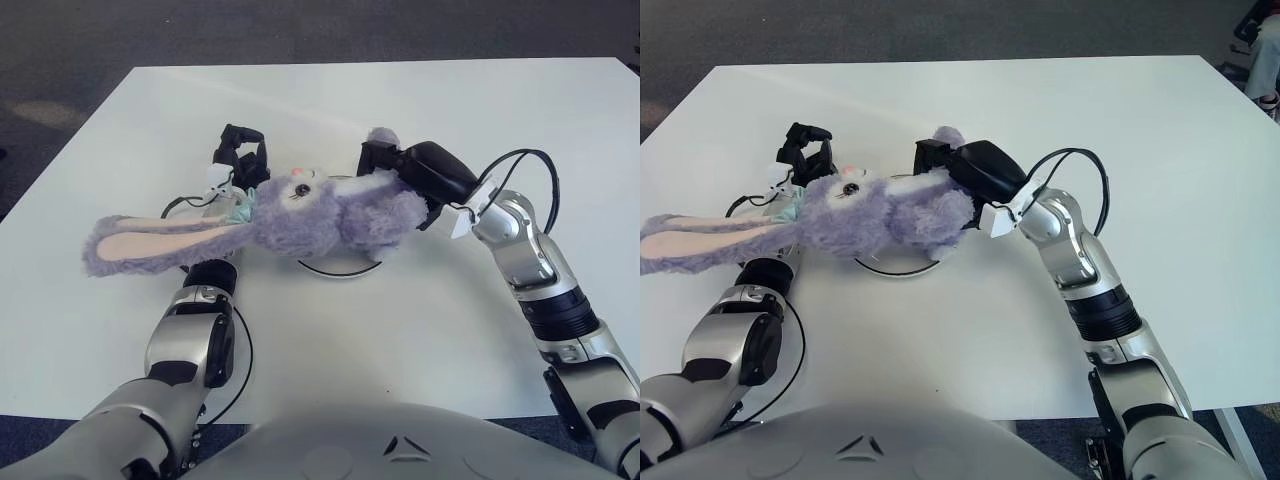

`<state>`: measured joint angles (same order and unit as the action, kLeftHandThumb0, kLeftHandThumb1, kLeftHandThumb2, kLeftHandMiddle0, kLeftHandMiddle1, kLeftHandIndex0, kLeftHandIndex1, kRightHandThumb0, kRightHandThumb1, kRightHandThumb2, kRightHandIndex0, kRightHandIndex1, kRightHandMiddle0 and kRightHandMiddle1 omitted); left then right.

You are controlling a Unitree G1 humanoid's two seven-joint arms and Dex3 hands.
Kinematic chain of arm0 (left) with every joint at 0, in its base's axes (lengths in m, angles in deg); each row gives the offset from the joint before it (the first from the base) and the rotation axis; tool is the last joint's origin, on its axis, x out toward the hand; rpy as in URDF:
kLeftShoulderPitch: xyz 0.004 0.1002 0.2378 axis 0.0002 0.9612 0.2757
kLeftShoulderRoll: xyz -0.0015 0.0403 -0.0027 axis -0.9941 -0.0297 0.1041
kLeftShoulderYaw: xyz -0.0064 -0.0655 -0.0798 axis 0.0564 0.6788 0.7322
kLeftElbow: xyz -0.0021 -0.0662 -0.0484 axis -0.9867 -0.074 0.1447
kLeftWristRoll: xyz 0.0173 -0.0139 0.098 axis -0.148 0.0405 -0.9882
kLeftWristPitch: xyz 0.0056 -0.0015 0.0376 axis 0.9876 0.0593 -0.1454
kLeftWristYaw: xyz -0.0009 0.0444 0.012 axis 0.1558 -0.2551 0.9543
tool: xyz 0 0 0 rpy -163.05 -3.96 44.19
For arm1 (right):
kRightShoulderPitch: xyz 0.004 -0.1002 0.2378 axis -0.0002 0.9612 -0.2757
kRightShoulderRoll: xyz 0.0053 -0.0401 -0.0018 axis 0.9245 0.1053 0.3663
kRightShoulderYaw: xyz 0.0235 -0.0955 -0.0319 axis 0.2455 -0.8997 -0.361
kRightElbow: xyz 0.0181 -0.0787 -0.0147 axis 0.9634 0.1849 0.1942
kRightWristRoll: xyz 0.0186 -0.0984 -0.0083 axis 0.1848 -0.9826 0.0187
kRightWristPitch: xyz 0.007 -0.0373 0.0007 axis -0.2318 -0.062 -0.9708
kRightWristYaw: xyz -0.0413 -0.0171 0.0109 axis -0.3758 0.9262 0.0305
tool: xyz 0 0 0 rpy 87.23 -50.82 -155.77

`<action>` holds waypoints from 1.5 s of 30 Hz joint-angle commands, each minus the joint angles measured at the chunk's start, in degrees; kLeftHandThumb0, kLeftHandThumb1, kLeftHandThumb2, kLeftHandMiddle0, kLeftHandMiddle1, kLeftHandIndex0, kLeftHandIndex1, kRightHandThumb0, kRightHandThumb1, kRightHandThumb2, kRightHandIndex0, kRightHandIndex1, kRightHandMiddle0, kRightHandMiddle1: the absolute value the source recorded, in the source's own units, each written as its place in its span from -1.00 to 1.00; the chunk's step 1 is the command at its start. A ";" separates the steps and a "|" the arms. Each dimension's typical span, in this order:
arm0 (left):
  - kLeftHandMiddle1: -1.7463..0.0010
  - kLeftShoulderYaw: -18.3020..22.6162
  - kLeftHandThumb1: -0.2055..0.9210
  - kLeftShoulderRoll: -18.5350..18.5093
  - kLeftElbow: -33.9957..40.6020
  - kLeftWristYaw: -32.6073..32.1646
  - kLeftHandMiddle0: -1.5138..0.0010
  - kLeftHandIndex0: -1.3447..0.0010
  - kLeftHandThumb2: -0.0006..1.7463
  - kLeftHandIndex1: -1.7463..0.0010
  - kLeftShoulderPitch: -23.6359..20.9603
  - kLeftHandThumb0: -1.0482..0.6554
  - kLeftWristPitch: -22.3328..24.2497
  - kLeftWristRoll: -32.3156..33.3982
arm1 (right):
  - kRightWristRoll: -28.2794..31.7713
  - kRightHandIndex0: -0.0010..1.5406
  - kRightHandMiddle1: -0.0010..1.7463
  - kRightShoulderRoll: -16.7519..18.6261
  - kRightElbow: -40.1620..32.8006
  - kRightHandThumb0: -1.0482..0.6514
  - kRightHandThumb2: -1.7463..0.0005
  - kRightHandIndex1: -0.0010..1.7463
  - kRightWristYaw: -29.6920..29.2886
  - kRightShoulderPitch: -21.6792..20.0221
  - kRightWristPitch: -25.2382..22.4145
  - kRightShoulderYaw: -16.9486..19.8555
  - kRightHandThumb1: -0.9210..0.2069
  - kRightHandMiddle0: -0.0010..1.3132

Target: Put the doll into the plate.

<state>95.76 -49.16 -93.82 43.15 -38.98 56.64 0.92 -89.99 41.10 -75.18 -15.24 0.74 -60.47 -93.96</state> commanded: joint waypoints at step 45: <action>-1.00 -0.91 0.56 1.11 1.66 -0.20 -0.18 0.49 -0.01 -1.00 5.45 -0.22 3.32 -0.24 | 1.53 0.43 1.00 -4.98 -2.59 -0.31 -0.50 1.00 3.89 3.31 3.28 1.40 0.07 -0.09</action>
<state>95.15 -48.87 -89.96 42.99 -37.11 57.87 0.83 -89.49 37.39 -77.15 -12.57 3.19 -56.95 -93.19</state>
